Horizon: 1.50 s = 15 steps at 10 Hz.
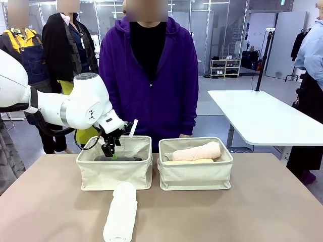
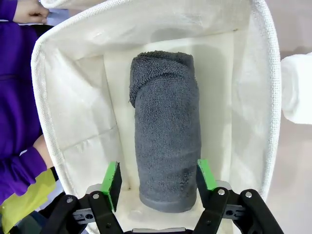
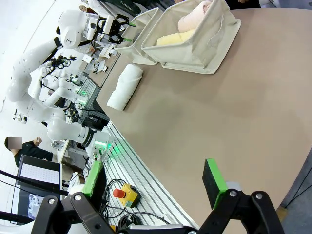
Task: Divide the towels into two baskets.
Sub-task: Pick up one hotel-folded towel from the bottom of the table and place it in the Fabric basket indicated by the person.
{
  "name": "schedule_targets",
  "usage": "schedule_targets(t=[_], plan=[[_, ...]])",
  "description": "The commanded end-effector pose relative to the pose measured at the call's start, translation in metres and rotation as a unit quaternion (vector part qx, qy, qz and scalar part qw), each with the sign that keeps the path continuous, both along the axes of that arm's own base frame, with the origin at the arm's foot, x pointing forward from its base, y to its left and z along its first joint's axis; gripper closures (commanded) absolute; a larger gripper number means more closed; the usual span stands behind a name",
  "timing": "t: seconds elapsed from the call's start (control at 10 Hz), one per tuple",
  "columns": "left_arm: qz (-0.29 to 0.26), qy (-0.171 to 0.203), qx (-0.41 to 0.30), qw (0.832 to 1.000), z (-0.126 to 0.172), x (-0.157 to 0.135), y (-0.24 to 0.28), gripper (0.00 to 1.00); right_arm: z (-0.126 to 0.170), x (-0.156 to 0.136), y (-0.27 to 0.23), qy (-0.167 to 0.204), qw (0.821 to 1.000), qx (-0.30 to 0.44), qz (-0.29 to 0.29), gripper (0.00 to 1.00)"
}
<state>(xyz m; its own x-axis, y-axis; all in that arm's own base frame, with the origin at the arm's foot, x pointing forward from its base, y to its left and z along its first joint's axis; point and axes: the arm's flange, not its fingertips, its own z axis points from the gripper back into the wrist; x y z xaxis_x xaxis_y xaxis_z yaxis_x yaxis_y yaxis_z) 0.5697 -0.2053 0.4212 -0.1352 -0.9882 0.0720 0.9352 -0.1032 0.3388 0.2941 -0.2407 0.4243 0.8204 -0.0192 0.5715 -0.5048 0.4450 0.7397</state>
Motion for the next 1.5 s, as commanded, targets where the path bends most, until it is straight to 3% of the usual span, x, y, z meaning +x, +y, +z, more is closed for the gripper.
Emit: schedule_targets(t=[0.0, 0.2, 0.4, 0.5, 0.7, 0.8, 1.0, 1.2, 1.4], plan=[[0.001, -0.003, 0.005, 1.0, 0.001, 0.001, 0.002, 0.22, 0.004, -0.002, 0.002, 0.001, 1.0, 0.008, -0.005, 0.0], [0.0, 0.0, 0.0, 1.0, 0.0, 0.0, 0.0, 0.22, 0.004, -0.002, 0.002, 0.001, 1.0, 0.008, -0.005, 0.0], [0.076, 0.044, -0.067, 0.994, 0.03, -0.011, 0.02, 0.22, 0.004, -0.002, 0.002, 0.001, 1.0, 0.008, -0.005, 0.0], [0.11, 0.084, -0.101, 0.985, 0.04, -0.025, 0.035, 0.22, 0.004, -0.002, 0.002, 0.001, 1.0, 0.008, -0.005, 0.0], [0.147, 0.185, -0.211, 0.948, 0.065, -0.055, 0.077, 0.22, 0.004, -0.002, 0.002, 0.001, 1.0, 0.008, -0.005, 0.0], [0.165, 0.222, -0.281, 0.919, 0.072, -0.07, 0.101, 0.22, 0.004, -0.002, 0.002, 0.001, 1.0, 0.008, -0.005, 0.0], [0.22, 0.279, -0.354, 0.865, 0.063, -0.116, 0.17, 0.22, 0.004, -0.002, 0.002, 0.001, 1.0, 0.008, -0.005, 0.0], [0.243, 0.315, -0.421, 0.816, 0.058, -0.167, 0.232, 0.22, 0.004, -0.002, 0.002, 0.001, 1.0, 0.008, -0.005, 0.0], [0.285, 0.324, -0.44, 0.787, 0.046, -0.214, 0.298, 0.22, 0.004, -0.002, 0.002, 0.001, 1.0, 0.008, -0.005, 0.0]])
